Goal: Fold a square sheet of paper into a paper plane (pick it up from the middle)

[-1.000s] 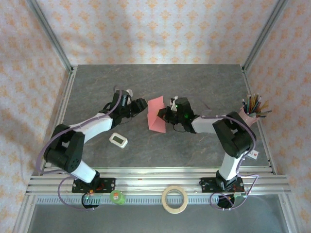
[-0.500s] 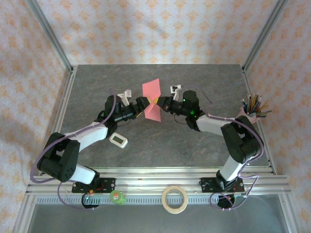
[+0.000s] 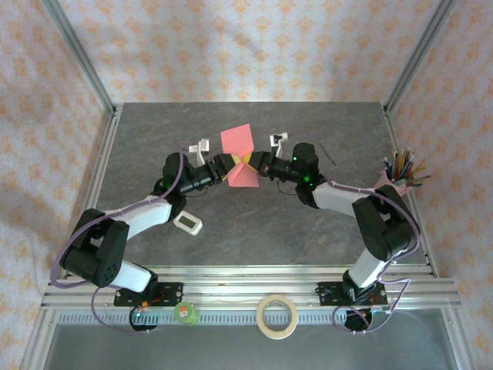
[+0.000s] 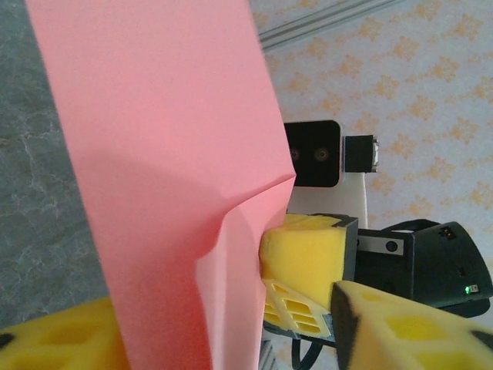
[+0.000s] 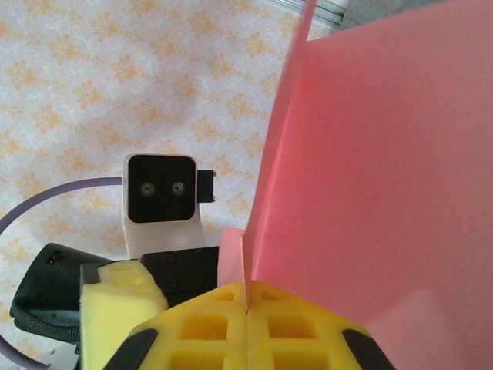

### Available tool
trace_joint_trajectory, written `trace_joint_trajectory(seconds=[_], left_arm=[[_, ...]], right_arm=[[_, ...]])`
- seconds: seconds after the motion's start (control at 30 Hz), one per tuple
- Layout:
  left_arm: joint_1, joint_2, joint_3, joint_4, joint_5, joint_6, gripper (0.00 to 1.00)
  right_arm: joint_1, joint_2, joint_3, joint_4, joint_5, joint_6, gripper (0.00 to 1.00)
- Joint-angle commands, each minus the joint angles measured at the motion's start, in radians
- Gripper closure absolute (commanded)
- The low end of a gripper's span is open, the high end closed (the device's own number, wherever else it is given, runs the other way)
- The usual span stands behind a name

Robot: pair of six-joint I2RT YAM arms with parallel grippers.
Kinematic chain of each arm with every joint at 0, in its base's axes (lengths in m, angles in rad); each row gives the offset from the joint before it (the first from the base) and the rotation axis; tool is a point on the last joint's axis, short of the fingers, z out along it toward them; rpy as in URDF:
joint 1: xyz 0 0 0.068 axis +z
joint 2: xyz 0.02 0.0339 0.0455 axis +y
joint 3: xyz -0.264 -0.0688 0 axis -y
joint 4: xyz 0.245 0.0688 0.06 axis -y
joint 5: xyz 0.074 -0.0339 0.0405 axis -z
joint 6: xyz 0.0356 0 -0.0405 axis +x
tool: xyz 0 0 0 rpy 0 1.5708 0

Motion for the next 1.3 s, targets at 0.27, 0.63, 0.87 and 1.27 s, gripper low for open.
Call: trace_joint_trajectory(seconds=[0.27, 0.63, 0.87, 1.27], left_arm=[[0.004, -0.034, 0.002, 0.009, -0.006, 0.069, 0.65], [0.004, -0.019, 0.002, -0.008, -0.033, 0.096, 0.87], [0.015, -0.024, 0.041, -0.173, -0.082, 0.213, 0.95], [0.015, 0.001, 0.338, -0.929, -0.497, 0.625, 0.98]], right_arm=[[-0.018, -0.058, -0.030, 0.010, -0.021, -0.005, 0.95], [-0.034, -0.079, -0.028, -0.103, 0.019, -0.056, 0.75], [-0.077, -0.137, -0.042, -0.227, 0.129, -0.104, 0.54], [-0.105, -0.246, -0.013, -0.545, 0.523, -0.245, 0.28]])
